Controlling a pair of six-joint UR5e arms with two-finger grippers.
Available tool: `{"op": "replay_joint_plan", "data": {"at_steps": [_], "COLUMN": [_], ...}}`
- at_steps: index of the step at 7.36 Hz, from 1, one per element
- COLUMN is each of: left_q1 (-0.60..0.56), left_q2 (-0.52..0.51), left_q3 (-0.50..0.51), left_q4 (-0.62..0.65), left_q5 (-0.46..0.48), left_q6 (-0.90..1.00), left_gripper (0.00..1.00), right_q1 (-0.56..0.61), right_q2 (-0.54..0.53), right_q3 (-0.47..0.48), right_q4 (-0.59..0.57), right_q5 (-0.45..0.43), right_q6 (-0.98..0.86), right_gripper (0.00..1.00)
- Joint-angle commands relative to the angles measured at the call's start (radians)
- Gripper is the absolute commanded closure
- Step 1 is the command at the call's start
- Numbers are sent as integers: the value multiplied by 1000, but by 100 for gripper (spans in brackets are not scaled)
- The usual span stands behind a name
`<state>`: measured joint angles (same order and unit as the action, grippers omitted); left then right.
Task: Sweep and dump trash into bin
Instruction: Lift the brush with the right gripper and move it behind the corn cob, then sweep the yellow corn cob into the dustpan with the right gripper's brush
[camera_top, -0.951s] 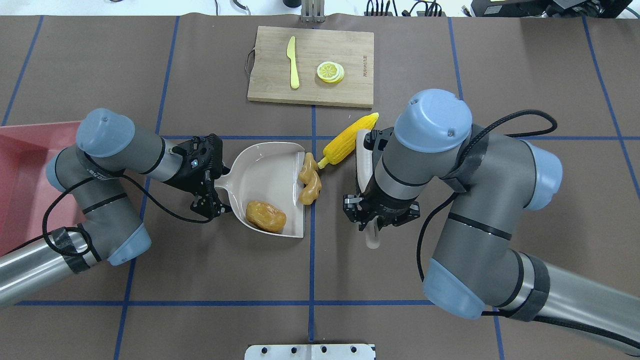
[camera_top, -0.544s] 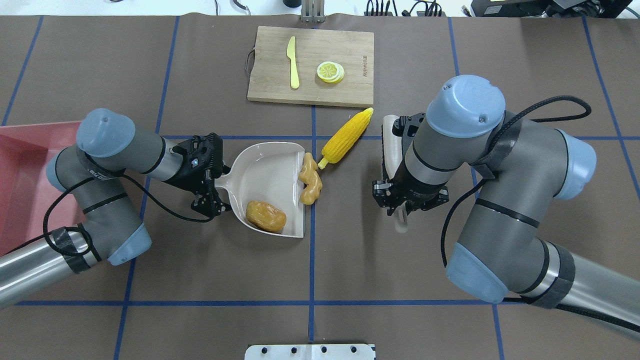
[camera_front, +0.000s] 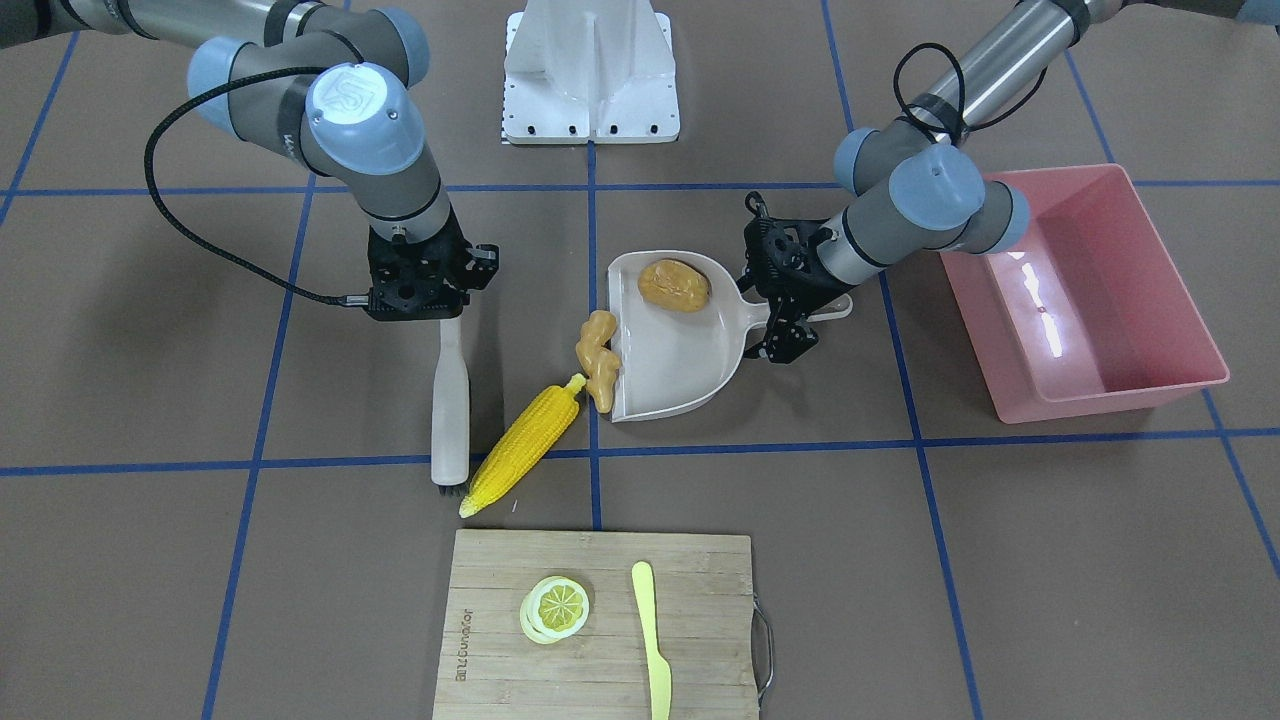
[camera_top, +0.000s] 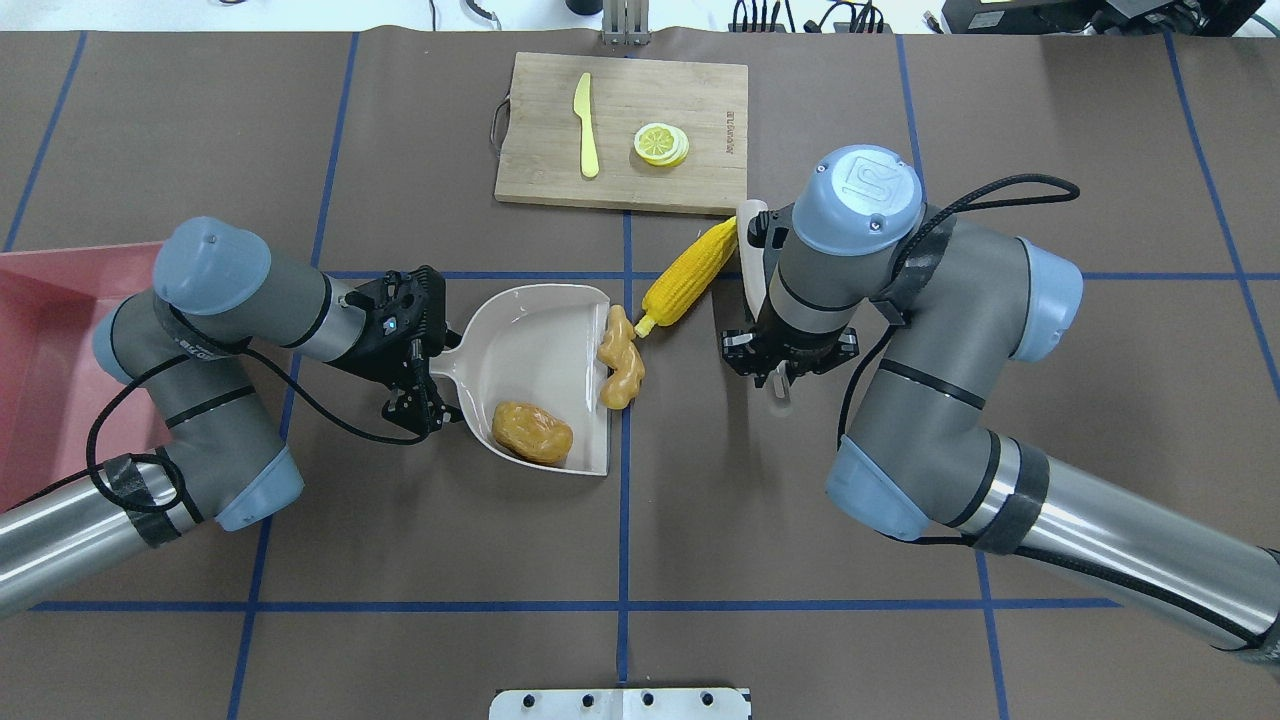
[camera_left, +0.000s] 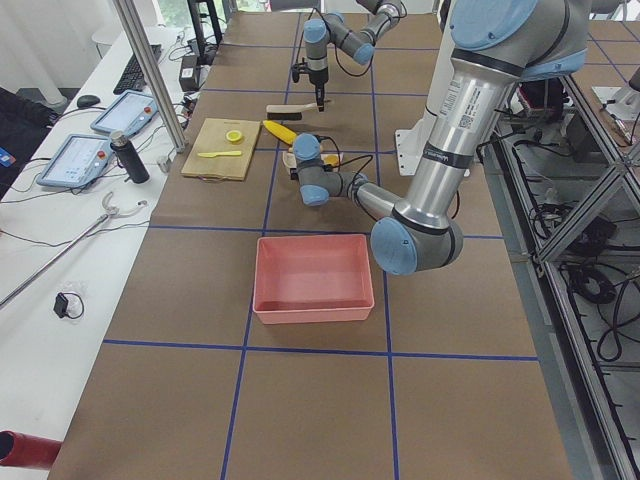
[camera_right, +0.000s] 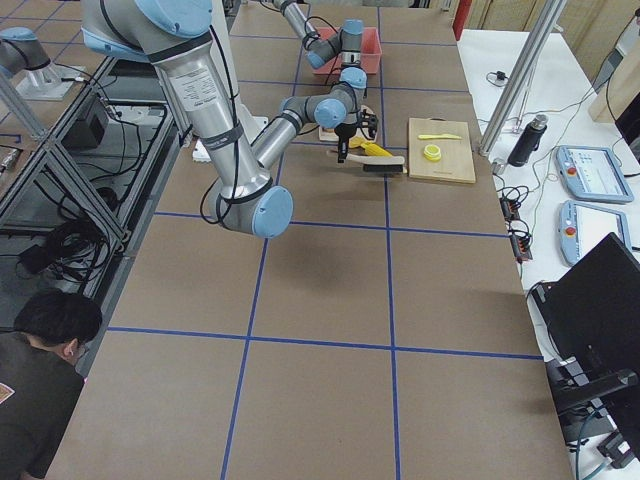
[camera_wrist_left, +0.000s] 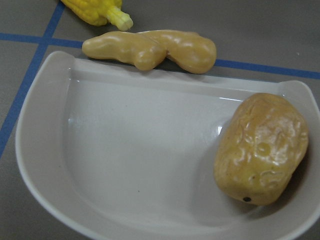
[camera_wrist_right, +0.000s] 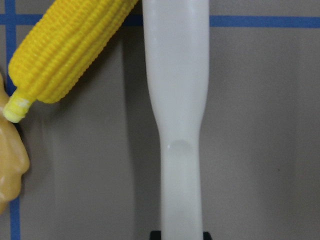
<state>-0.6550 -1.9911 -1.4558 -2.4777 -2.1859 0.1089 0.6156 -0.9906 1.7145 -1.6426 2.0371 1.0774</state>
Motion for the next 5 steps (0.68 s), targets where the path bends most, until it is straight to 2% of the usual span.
{"op": "replay_joint_plan", "data": {"at_steps": [1, 3, 5], "left_q1": [0, 0, 0], "left_q2": [0, 0, 0], "left_q3": [0, 0, 0], "left_q4": [0, 0, -1], "left_q5": [0, 0, 0], "left_q6": [0, 0, 0], "left_gripper": [3, 3, 3], "right_q1": [-34, -111, -131], "right_q2": [27, 110, 144], "right_q3": [-51, -96, -90], "right_q4": [21, 21, 21], "right_q5": [-52, -124, -124], "right_q6": [4, 120, 153], "right_gripper": [100, 100, 100]}}
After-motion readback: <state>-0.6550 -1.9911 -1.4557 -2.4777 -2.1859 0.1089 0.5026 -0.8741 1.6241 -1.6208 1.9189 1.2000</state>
